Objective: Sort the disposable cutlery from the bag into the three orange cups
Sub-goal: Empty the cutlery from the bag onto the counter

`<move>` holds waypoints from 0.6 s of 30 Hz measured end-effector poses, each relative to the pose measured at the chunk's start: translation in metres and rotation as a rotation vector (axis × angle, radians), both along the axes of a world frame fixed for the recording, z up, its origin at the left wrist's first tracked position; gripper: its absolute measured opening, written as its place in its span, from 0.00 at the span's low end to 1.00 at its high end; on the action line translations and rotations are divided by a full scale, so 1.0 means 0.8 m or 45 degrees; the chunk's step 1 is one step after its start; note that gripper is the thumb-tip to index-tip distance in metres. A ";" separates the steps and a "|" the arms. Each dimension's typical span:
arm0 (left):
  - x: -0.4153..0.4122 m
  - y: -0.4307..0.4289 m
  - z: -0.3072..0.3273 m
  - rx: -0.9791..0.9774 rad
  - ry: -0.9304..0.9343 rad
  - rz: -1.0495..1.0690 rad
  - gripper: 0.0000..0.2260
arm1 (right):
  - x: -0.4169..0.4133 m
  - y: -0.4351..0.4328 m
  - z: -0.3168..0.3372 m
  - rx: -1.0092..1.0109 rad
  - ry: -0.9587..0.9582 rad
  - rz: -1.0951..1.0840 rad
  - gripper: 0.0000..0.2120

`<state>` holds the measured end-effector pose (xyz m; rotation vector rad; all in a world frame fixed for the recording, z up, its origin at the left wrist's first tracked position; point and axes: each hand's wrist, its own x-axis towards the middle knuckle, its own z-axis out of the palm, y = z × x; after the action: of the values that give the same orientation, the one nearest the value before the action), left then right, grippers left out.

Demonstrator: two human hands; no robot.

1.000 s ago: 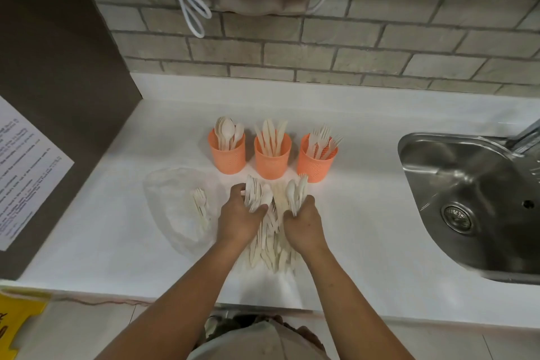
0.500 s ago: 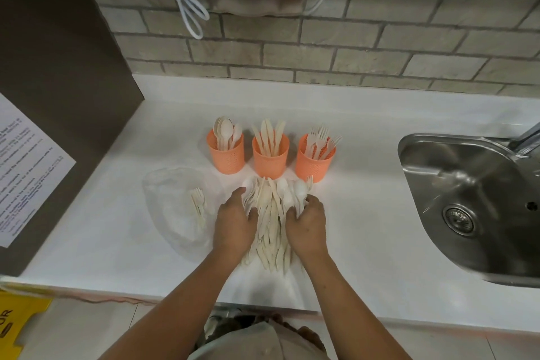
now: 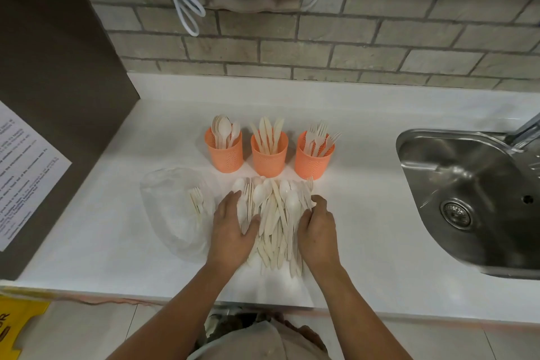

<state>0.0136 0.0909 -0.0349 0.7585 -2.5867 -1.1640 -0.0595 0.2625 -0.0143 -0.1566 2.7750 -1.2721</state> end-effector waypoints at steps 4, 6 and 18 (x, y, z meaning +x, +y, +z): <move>-0.003 0.004 -0.002 0.078 -0.003 -0.077 0.32 | -0.002 0.004 -0.007 -0.002 -0.002 -0.051 0.18; -0.004 0.007 -0.002 0.093 -0.014 -0.122 0.31 | -0.003 0.005 -0.015 0.088 -0.004 -0.055 0.17; -0.001 0.013 0.001 0.020 -0.159 -0.158 0.33 | 0.015 0.004 -0.027 0.554 0.204 0.216 0.31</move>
<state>0.0127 0.1017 -0.0345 0.7039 -2.7655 -1.2088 -0.0472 0.2656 -0.0357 -0.4654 3.0128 -0.6230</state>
